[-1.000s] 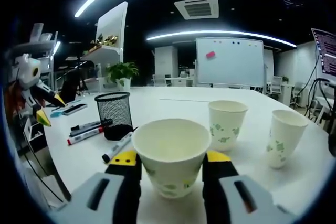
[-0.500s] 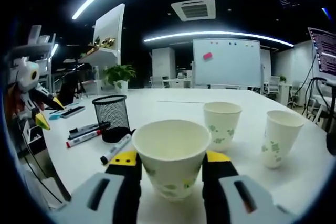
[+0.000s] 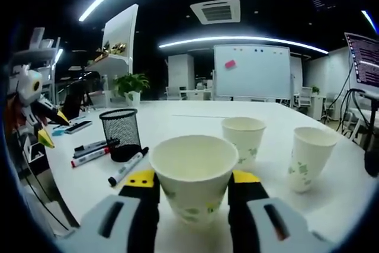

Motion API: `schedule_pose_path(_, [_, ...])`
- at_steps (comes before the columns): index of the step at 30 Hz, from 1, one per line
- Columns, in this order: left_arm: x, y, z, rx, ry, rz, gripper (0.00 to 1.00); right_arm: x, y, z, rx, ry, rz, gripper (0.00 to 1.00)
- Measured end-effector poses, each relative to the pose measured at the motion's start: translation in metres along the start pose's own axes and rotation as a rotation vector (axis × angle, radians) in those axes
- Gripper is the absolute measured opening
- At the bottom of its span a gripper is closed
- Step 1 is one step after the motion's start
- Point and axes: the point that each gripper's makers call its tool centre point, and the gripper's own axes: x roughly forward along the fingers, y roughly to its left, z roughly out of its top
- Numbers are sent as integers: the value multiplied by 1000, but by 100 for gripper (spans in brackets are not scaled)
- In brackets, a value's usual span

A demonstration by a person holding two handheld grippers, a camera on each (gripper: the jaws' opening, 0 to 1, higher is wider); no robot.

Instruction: Place the scattered laser pointers and whiteboard markers into the pen holder and stack the scattered paper cups together

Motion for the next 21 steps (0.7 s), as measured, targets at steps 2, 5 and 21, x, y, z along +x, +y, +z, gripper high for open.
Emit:
schedule_pose_path(2, [0, 0, 0, 1, 0, -2, 58, 0, -1, 1, 3, -3, -3, 46])
schedule_pose_path(5, [1, -1, 0, 3, 1, -3, 58, -1, -3, 2, 3, -6, -8, 46])
schedule_pose_path(21, [2, -1, 0, 4, 1, -9, 58, -1, -6, 4, -3, -5, -19, 46])
